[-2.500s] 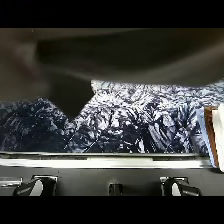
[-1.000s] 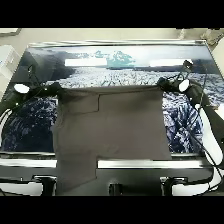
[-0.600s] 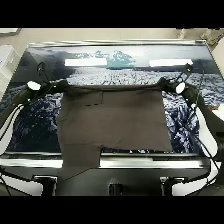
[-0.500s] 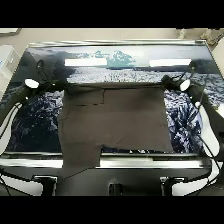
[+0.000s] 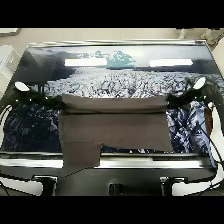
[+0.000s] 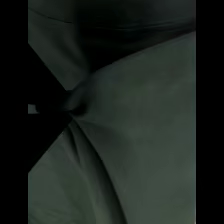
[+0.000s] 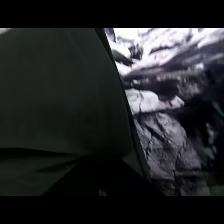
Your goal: Fold the clothes and pants, and hang the long-sleeved shirts on hangers.
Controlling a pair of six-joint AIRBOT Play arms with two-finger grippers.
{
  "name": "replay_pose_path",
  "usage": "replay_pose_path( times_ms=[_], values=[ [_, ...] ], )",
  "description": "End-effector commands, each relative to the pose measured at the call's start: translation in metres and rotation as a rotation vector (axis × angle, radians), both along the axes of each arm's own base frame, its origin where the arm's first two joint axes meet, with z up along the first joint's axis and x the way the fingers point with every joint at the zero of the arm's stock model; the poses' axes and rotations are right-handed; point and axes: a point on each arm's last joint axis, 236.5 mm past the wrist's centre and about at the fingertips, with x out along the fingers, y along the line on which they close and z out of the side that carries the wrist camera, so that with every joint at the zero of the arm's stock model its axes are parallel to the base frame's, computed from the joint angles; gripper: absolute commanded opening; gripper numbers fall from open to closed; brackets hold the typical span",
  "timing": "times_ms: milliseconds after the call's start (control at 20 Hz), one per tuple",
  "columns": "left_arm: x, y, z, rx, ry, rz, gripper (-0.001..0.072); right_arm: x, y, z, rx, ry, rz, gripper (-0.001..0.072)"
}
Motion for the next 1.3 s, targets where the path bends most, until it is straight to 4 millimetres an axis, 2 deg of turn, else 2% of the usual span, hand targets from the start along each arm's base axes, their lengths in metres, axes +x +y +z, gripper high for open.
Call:
replay_pose_path(
  times_ms=[0,200,250,300,350,400,450,550,650,700,750,800,900,1000,1100,1200,1250],
  values=[
    [-0.046,-0.006,-0.027,-0.022,0.159,-0.029,0.0026,-0.043,0.009,-0.025,0.037,0.149,0.041,0.0034],
    [-0.055,-0.009,-0.029,-0.031,0.191,-0.031,0.0027,-0.043,0.011,-0.025,0.046,0.151,0.033,0.0040],
    [-0.054,-0.008,-0.028,-0.032,0.193,-0.021,0.0071,-0.041,0.014,-0.024,0.060,0.145,0.025,0.0083],
    [-0.055,-0.006,-0.023,-0.038,0.199,-0.026,0.0227,-0.039,0.015,-0.020,0.066,0.140,0.021,0.0184],
    [-0.058,-0.002,-0.014,-0.051,0.212,-0.038,0.0433,-0.039,0.013,-0.012,0.067,0.139,0.022,0.0326],
    [-0.059,0.006,0.001,-0.066,0.219,-0.052,0.0526,-0.041,0.005,0.000,0.065,0.137,0.027,0.0464],
    [-0.060,0.019,0.017,-0.074,0.211,-0.055,0.0527,-0.045,-0.006,0.013,0.068,0.141,0.015,0.0504],
    [-0.064,0.051,0.043,-0.055,0.185,-0.014,0.0526,-0.066,-0.034,0.032,0.089,0.172,-0.050,0.0514],
    [-0.095,0.084,0.045,0.033,0.224,0.002,0.0525,-0.097,-0.054,0.039,0.102,0.234,-0.089,0.0514],
    [-0.116,0.089,0.038,0.054,0.251,-0.004,0.0522,-0.112,-0.057,0.037,0.101,0.260,-0.089,0.0514],
    [-0.139,0.085,0.027,0.039,0.278,0.010,0.0504,-0.126,-0.058,0.032,0.094,0.282,-0.092,0.0514],
    [-0.162,0.076,0.013,0.020,0.301,0.018,0.0446,-0.139,-0.053,0.027,0.094,0.294,-0.088,0.0514],
    [-0.214,0.051,-0.019,-0.001,0.315,-0.021,0.0435,-0.159,-0.043,0.016,0.099,0.299,-0.080,0.0513],
    [-0.251,0.033,-0.037,-0.018,0.332,-0.037,0.0435,-0.175,-0.035,0.010,0.105,0.313,-0.071,0.0513],
    [-0.269,0.018,-0.046,-0.054,0.333,-0.034,0.0437,-0.183,-0.031,0.010,0.107,0.316,-0.070,0.0512],
    [-0.273,0.002,-0.049,-0.118,0.325,-0.032,0.0438,-0.184,-0.029,0.013,0.114,0.318,-0.067,0.0511],
    [-0.271,0.001,-0.050,-0.120,0.320,-0.032,0.0437,-0.186,-0.028,0.014,0.118,0.322,-0.066,0.0511]
  ],
)
